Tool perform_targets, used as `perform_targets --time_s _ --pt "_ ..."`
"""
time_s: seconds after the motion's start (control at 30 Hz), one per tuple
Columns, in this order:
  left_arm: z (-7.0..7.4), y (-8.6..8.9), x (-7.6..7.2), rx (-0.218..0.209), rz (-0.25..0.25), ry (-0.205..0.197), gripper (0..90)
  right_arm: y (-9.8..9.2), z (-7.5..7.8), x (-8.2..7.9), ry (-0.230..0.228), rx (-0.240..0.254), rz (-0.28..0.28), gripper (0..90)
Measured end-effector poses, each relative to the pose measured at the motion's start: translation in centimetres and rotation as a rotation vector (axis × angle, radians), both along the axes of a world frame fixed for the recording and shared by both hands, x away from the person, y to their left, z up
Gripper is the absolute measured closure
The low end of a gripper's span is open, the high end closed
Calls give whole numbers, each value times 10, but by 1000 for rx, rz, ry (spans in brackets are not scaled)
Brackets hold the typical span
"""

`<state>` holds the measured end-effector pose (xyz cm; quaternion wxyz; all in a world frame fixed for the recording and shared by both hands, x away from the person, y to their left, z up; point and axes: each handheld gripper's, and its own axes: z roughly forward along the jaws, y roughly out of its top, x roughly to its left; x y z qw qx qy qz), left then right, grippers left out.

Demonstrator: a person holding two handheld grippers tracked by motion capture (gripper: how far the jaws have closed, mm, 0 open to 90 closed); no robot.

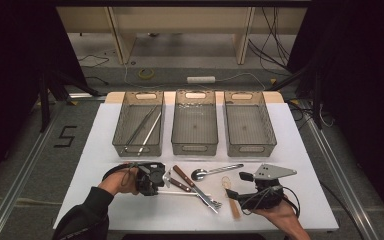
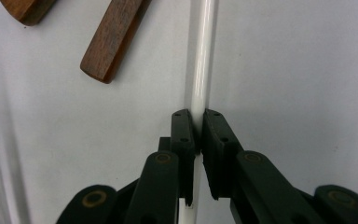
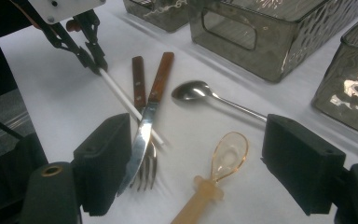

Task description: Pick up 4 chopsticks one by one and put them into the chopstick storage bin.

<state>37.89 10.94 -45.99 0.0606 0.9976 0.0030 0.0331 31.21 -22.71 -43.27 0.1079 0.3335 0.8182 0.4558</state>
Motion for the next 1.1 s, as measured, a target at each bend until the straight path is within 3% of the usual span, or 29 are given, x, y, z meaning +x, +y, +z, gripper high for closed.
perform_targets --time_s 0.3,0.43,0.73,1.1 --pt "1 1 0 5 -24 10 836 0 0 0 -1 0 0 251" --pt "0 2 -2 -4 -7 32 837 0 0 0 -1 0 1 251" --pt "2 7 -4 27 -29 66 839 0 0 0 0 2 0 251" --pt "8 23 -11 42 -2 83 839 0 0 0 6 -6 3 251"
